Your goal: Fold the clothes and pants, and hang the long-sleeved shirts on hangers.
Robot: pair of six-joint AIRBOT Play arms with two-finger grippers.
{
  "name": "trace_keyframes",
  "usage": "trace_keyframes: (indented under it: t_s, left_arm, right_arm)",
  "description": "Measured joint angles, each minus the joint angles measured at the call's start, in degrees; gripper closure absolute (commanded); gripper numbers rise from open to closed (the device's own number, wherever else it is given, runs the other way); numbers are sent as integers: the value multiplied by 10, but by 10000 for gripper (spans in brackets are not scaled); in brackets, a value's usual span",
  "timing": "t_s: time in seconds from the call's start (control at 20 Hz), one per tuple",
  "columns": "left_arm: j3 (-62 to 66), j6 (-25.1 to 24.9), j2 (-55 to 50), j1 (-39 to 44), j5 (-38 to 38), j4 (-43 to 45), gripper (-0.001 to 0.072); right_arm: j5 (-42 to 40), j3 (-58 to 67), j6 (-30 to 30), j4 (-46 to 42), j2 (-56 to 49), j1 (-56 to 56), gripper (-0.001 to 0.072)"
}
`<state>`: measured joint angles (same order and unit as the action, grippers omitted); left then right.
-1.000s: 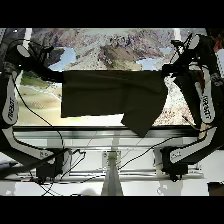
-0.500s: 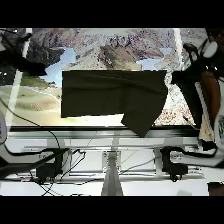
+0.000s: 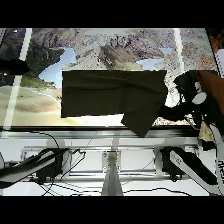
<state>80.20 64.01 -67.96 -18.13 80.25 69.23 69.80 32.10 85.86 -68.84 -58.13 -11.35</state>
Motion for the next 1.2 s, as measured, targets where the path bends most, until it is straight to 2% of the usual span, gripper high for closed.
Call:
trace_keyframes:
  t_s: [0.15, 0.25, 0.4, 0.45, 0.5, 0.55, 0.7, 0.75, 0.8, 0.85, 0.9, 1.2]
  left_arm:
    - [-54, 10, 20, -1, 0, -15, 701]
    - [-96, 17, 33, -1, -3, -21, 701]
    - [-165, 23, 55, -6, -7, -25, 701]
    - [-186, 23, 63, -10, -10, -26, 701]
    - [-208, 25, 71, -18, -13, -26, 701]
    - [-229, 25, 78, -27, -15, -27, 700]
    - [-289, 20, 97, -62, -19, -28, 700]
    - [-309, 19, 101, -73, -19, -28, 685]
    - [-332, 17, 104, -83, -22, -28, 554]
    - [-355, 16, 107, -91, -24, -28, 322]
    - [-377, 15, 108, -96, -27, -28, 226]
    - [-508, -23, 112, -106, -109, -73, 241]
  right_arm:
    - [-50, -51, 18, 20, -2, 0, 322]
    - [-74, -70, 18, 39, -3, 0, 395]
    - [-100, -83, -13, 84, -4, 0, 409]
    - [-106, -85, -21, 94, -4, 0, 452]
    - [-113, -87, -29, 103, -4, 0, 566]
    - [-117, -88, -37, 108, -4, 0, 592]
    - [-106, -90, -67, 124, -4, 0, 601]
    - [-95, -90, -79, 128, -3, 0, 703]
    - [-87, -90, -89, 130, -3, 0, 703]
    - [-82, -90, -99, 130, -3, 0, 703]
    - [-77, -90, -105, 133, -3, 0, 703]
    - [-76, -90, -122, 135, -3, 0, 703]
